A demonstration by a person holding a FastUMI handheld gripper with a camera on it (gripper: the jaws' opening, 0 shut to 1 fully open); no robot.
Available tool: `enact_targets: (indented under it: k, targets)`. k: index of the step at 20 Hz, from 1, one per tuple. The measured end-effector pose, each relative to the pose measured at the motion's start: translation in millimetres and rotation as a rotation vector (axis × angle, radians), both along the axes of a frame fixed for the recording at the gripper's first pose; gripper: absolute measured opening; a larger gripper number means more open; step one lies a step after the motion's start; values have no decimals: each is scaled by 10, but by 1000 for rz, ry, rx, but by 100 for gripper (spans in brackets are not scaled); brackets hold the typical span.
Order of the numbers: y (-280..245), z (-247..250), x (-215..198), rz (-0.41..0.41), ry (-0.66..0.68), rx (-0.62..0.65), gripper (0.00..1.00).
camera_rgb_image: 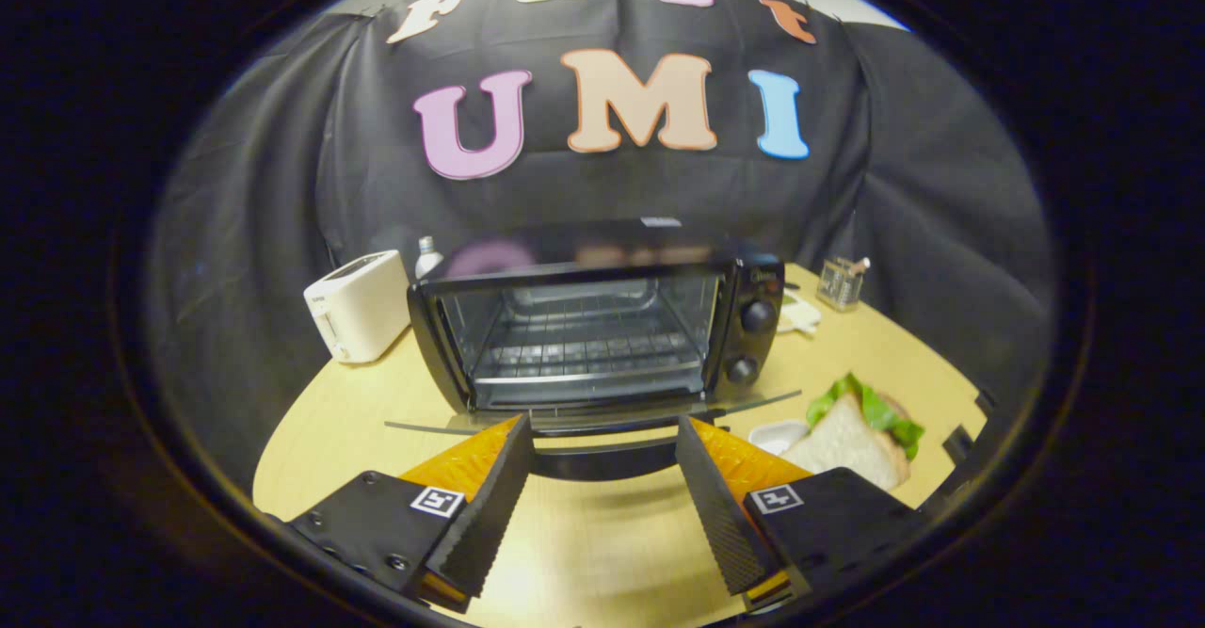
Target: Open the toaster oven, put the food inside, and close the toaster oven door.
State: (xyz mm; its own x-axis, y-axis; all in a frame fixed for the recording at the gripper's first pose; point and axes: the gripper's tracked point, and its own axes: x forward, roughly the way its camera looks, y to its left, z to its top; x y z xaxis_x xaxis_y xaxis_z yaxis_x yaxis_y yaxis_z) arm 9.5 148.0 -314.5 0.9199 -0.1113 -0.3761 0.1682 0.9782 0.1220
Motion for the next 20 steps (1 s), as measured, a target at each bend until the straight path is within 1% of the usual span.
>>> enact_targets:
  k: [2,3,7,10,13,17,18,19,20]
  targets:
    - [10,-226,-112,-10,42,59,94]
    - [20,-341,-152,-9,68,64,93]
    - [105,-835,-302,33,198,-6,91]
    - [149,-1095,-346,46,251,19,89]
    - [148,-1138,-357,39,246,67,88]
    - [175,-1218,-385,53,262,84,88]
    - [129,-1281,-373,33,287,60,88]
    - [191,-1354,-421,57,338,55,88]
    - [177,-1336,-395,77,339,26,88]
